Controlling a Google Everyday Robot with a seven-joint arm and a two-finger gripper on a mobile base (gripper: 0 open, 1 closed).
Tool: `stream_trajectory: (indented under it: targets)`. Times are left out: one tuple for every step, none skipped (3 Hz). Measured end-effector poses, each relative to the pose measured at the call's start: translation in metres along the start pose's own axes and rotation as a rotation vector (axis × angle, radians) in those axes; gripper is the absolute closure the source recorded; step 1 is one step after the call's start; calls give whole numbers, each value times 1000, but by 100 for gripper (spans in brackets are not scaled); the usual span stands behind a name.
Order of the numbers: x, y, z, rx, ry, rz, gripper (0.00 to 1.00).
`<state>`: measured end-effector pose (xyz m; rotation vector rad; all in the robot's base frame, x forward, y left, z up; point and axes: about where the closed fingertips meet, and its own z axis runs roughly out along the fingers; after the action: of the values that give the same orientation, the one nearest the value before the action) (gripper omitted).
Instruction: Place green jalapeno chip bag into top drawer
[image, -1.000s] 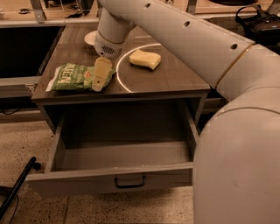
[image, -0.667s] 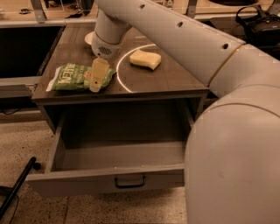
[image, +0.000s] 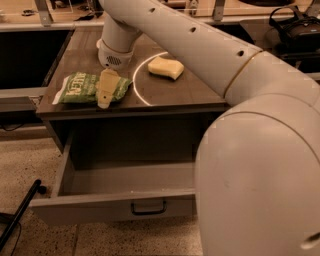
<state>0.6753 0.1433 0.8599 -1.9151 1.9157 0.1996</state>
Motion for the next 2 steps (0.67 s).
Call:
stream_trajectory:
  targets:
    - [-24,-2,33,-58,10,-45,0]
    - [-28,-2,42,-70,14,-50,2]
